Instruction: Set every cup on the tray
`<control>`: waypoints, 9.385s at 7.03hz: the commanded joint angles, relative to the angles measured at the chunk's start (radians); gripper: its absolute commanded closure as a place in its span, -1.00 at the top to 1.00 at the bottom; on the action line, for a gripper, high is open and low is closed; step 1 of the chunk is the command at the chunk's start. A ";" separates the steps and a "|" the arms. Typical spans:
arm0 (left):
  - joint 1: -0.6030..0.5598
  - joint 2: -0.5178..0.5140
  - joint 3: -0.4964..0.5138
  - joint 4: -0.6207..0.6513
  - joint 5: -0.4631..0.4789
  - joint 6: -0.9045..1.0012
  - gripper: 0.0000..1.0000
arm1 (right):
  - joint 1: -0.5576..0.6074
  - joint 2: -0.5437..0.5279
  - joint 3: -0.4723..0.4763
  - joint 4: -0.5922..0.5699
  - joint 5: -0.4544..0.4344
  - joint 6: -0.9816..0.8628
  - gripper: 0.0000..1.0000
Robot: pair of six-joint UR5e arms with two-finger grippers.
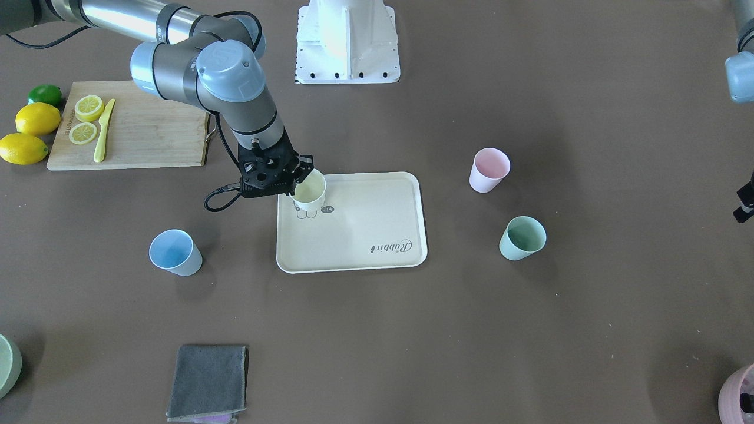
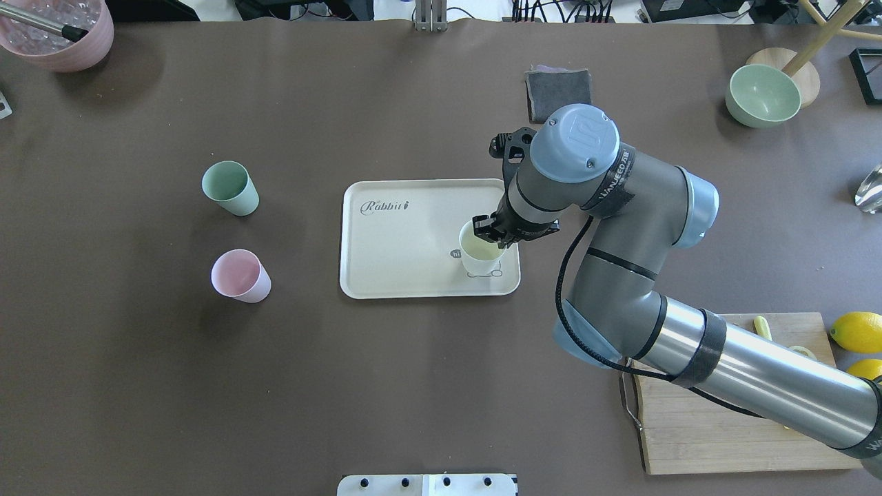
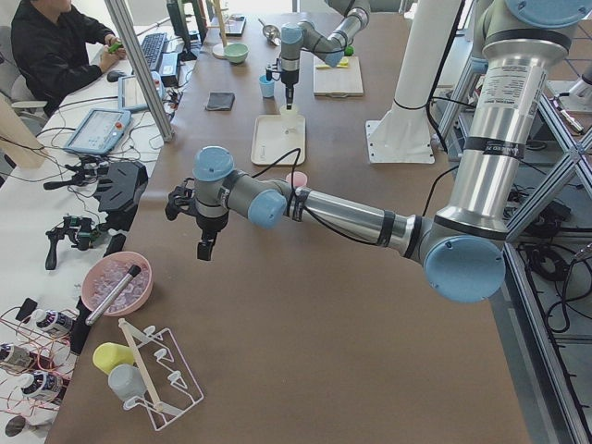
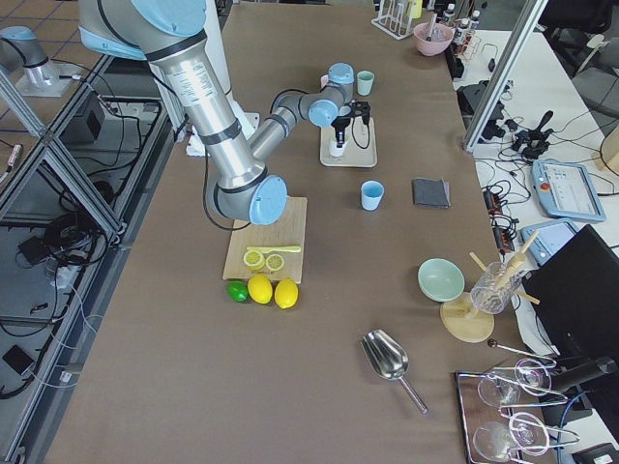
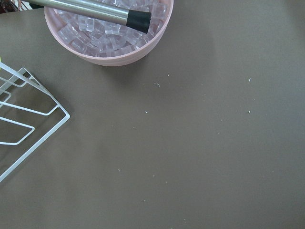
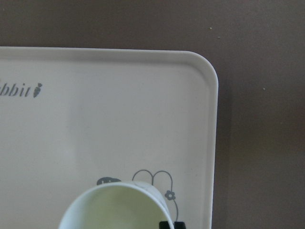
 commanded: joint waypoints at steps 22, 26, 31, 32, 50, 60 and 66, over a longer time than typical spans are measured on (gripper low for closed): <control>0.766 0.051 -0.287 -0.126 0.325 -0.825 -0.22 | 0.245 -0.121 0.100 -0.015 0.161 -0.069 1.00; 0.741 0.051 -0.312 -0.132 0.318 -0.808 -1.00 | 0.257 -0.138 0.137 -0.015 0.170 -0.067 1.00; 0.621 -0.366 -0.223 0.291 0.270 -0.758 -1.00 | 0.257 -0.153 0.137 -0.015 0.168 -0.072 1.00; 0.660 -0.374 -0.211 0.291 0.271 -0.762 -1.00 | 0.257 -0.153 0.135 -0.015 0.167 -0.072 1.00; 0.645 -0.382 -0.102 0.164 0.278 -0.687 0.94 | 0.366 -0.146 0.023 -0.012 0.167 -0.171 1.00; 0.605 -0.369 -0.158 0.173 0.244 -0.687 0.94 | 0.294 -0.202 -0.138 0.172 0.145 -0.250 -1.00; 0.590 -0.377 -0.155 0.175 0.244 -0.687 0.93 | 0.337 -0.181 -0.052 0.171 0.190 -0.276 -1.00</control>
